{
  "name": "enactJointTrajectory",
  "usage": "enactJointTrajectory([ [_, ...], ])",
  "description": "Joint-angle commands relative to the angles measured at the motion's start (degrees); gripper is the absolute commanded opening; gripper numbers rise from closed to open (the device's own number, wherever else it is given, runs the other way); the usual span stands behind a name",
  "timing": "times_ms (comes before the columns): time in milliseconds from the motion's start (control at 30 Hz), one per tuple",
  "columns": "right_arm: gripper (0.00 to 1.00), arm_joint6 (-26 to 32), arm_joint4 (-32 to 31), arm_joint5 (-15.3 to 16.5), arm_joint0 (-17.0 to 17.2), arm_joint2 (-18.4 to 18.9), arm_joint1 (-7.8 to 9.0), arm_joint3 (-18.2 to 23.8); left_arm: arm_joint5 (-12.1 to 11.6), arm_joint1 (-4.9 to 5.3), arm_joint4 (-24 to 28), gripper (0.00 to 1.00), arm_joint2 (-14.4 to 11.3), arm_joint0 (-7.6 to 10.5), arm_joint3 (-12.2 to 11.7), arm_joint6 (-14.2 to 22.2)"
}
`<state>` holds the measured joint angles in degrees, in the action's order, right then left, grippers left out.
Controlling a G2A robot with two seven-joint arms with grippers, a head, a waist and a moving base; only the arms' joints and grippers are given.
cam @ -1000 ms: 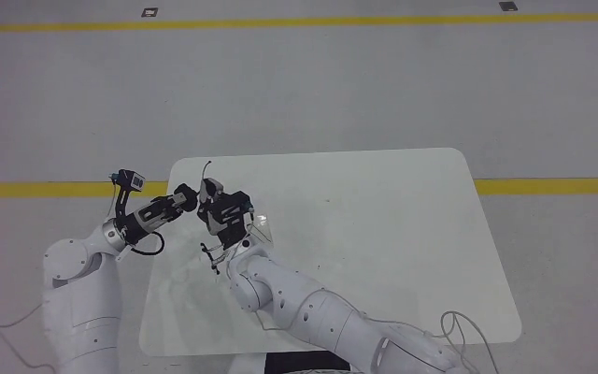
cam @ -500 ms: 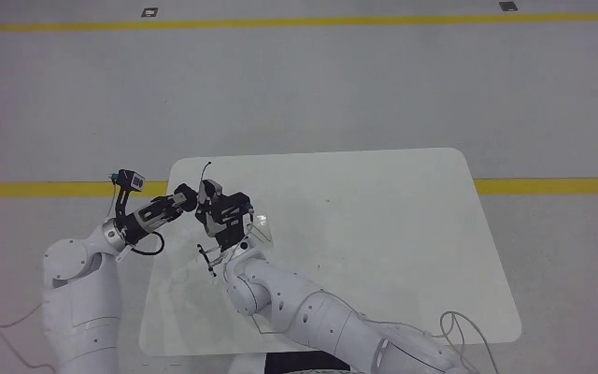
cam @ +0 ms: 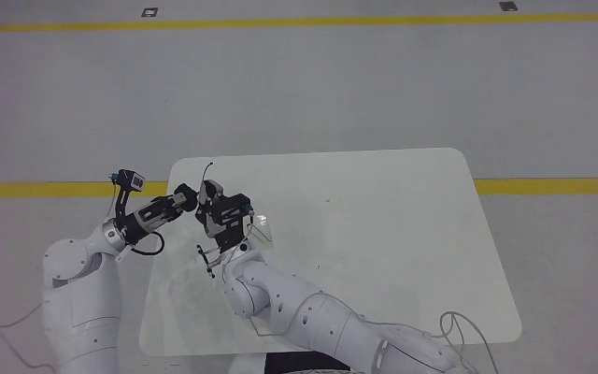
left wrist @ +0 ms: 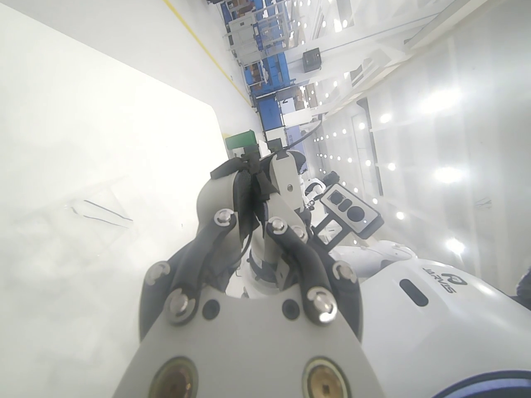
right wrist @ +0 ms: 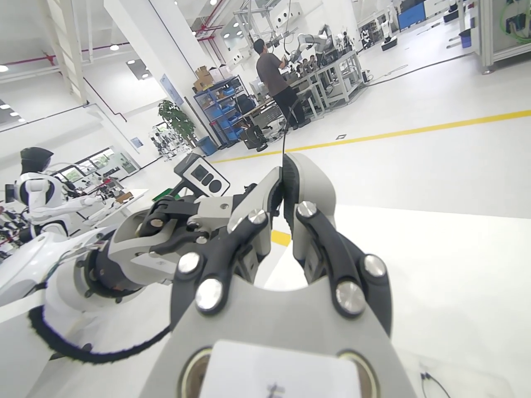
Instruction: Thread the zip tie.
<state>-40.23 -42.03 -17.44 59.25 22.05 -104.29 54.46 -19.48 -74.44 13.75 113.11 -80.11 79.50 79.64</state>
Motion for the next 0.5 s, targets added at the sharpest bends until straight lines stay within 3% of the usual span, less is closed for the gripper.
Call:
enactJointTrajectory([
  [0, 0.0, 0.1, 0.3, 0.0, 0.1, -0.1, 0.03, 0.0, 0.0, 0.0, 0.0, 0.0, 0.0, 0.0, 0.0, 0.0],
  [467, 0.0, -1.4, 1.8, 1.4, -0.4, -1.3, -0.06, -0.7, 0.0, 0.0, 0.0, 0.0, 0.0, 0.0, 0.0, 0.0],
])
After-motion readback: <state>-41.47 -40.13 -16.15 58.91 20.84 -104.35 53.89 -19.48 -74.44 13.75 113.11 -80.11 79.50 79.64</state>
